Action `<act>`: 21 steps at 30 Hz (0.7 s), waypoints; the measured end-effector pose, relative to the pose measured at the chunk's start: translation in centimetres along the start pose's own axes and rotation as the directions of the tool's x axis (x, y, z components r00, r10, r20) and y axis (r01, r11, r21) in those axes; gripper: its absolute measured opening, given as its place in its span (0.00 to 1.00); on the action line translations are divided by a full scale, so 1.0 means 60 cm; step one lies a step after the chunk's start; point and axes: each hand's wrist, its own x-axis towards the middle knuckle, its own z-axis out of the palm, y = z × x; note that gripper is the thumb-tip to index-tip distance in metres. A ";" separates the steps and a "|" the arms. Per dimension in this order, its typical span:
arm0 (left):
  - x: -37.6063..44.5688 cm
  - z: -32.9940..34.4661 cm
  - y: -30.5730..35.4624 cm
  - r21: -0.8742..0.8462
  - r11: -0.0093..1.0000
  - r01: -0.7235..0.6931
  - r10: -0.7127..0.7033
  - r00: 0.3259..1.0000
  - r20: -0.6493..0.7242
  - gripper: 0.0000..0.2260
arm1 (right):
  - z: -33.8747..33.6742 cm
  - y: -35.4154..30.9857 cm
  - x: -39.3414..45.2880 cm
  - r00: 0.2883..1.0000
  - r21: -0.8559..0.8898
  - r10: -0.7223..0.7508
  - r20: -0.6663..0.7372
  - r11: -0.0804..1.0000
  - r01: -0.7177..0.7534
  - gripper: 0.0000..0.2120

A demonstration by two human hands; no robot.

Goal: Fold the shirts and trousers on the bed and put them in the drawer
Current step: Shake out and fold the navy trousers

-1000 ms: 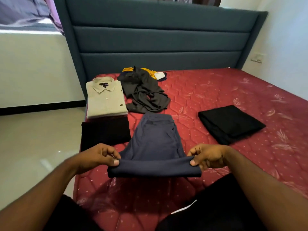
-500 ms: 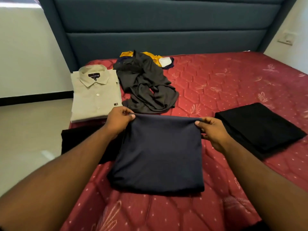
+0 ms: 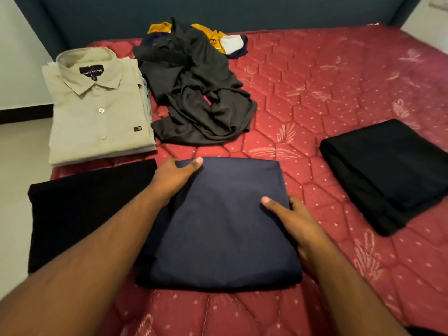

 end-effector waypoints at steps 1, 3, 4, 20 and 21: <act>-0.004 0.003 0.004 -0.047 0.998 0.037 -0.035 0.998 0.046 0.30 | 0.002 -0.005 -0.004 1.000 -0.017 0.019 0.017 1.000 -0.019 0.16; -0.013 0.005 0.009 -0.089 0.992 0.090 -0.079 0.990 0.113 0.30 | 0.005 -0.013 -0.005 0.997 -0.034 0.074 0.028 0.997 -0.073 0.15; -0.017 0.001 0.010 -0.099 0.985 0.138 -0.124 0.982 0.141 0.30 | 0.009 -0.012 -0.002 0.994 -0.035 0.095 0.049 0.995 -0.093 0.15; -0.201 0.336 0.375 -0.270 0.954 -0.131 0.267 0.781 0.565 0.20 | -0.396 -0.093 -0.157 0.982 0.365 -0.151 -0.116 0.913 0.184 0.19; -0.214 0.391 0.416 -0.276 0.944 -0.180 0.314 0.747 0.587 0.19 | -0.447 -0.098 -0.168 0.976 0.415 -0.159 -0.147 0.886 0.207 0.18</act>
